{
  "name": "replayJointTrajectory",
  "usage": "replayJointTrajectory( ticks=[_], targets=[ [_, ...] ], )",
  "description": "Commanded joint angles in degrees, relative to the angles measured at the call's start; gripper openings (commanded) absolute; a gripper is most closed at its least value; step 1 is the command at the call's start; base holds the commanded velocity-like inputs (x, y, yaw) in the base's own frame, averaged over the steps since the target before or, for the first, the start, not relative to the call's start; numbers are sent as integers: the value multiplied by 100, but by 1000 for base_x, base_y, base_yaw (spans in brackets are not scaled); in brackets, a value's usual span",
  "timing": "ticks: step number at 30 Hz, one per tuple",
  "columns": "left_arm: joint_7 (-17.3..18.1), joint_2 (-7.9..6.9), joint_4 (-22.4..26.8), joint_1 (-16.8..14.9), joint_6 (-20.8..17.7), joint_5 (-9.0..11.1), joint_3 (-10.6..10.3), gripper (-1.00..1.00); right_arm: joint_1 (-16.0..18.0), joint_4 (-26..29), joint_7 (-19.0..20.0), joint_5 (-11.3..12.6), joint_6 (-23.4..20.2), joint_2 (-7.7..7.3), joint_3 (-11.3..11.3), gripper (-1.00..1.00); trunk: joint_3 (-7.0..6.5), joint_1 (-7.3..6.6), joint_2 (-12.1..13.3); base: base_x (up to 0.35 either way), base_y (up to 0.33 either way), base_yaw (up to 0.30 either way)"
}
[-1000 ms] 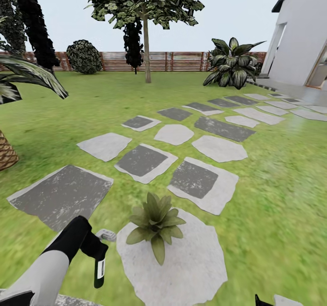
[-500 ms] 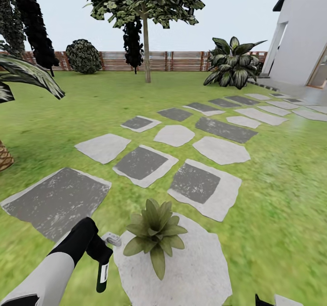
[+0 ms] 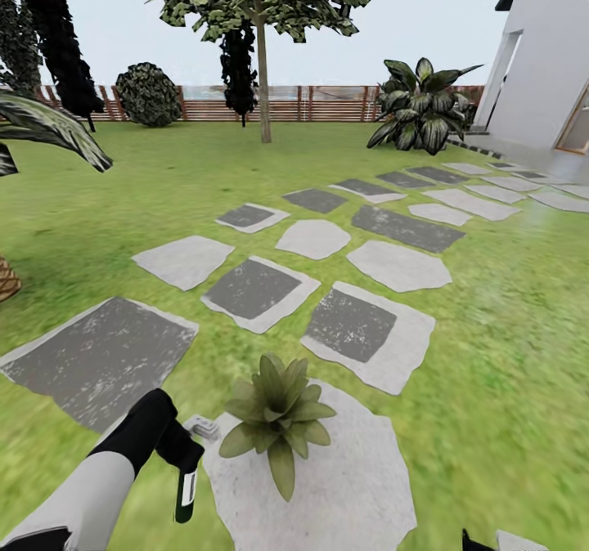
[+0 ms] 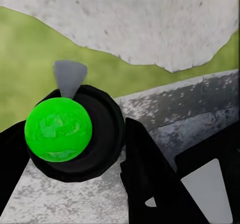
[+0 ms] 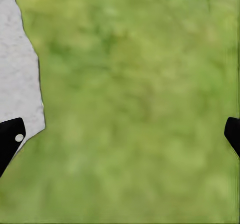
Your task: Pick up the pesticide atomizer in the garden and spray insectifuge to fully cover both potted plants in the garden.
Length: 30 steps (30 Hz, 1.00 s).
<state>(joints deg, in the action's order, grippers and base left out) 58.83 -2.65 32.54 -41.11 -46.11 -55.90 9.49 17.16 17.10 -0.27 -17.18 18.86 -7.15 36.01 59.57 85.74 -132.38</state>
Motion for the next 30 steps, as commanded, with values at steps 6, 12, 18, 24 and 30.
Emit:
replayJointTrajectory(
  ticks=[6, 12, 18, 24, 30],
  targets=[
    [50, 0, 8, 14, -29, -49, 18, -100, 6, -13, 0, -73, 21, -5, 38, 100, 5, 0, -3, 2, -226, 0],
    [50, -17, 3, 16, -29, -60, 12, -100, 9, -13, -8, -71, 23, 10, 34, 100, 5, 0, -3, -238, -57, 0],
    [50, -167, -44, 48, -22, -107, 43, -100, 7, -6, -17, -59, 30, 34, 38, 100, 12, 0, -3, -23, -2, 39],
    [50, -138, -77, 51, -29, -93, 12, -100, 8, -5, -26, -49, 30, 38, 47, 100, 30, 0, -3, 90, -3, 91],
    [32, -142, -81, 51, -16, -99, 35, -100, 8, -5, -26, -49, 30, 39, 47, 100, 36, 0, -3, 148, -24, 32]
  ],
)
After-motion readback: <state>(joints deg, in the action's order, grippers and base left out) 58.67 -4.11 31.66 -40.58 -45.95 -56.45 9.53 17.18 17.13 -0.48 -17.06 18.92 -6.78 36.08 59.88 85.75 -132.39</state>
